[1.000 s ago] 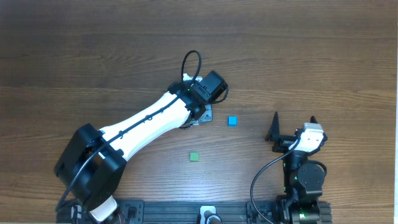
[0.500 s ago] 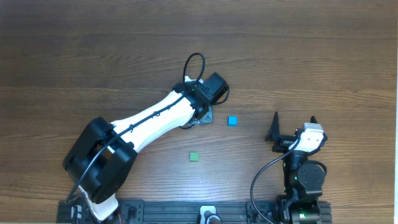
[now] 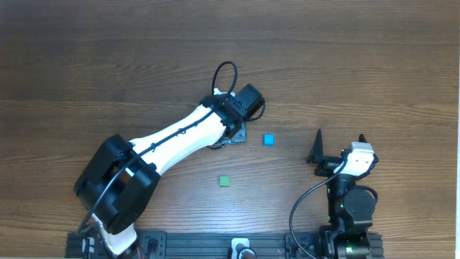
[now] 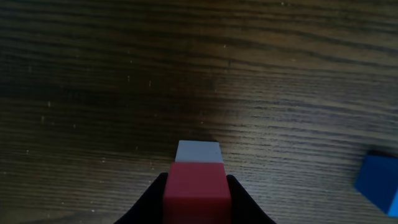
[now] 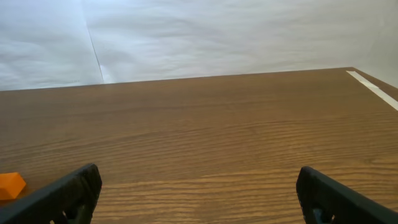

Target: Stack Cubes

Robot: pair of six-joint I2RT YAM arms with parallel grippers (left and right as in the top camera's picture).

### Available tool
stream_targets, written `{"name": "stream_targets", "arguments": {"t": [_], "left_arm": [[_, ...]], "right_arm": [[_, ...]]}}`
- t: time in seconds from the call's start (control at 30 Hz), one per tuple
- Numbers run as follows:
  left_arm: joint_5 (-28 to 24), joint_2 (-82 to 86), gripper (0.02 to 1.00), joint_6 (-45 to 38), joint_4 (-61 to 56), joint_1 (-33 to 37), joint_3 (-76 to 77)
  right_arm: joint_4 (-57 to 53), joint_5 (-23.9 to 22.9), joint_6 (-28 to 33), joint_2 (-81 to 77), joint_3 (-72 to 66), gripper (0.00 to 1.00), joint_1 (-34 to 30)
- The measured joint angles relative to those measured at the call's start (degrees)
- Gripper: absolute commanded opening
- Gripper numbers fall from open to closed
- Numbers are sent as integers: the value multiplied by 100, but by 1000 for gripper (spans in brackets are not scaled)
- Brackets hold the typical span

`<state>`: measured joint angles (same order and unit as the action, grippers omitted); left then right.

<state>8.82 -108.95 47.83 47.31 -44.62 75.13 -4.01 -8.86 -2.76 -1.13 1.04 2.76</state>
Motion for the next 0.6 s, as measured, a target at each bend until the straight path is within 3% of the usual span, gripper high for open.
{"name": "stream_targets", "arguments": {"t": [0.6], "left_arm": [[-94,-68,102,0,0,0,0]], "right_arm": [[0,0,-2,0,0,991,0]]}}
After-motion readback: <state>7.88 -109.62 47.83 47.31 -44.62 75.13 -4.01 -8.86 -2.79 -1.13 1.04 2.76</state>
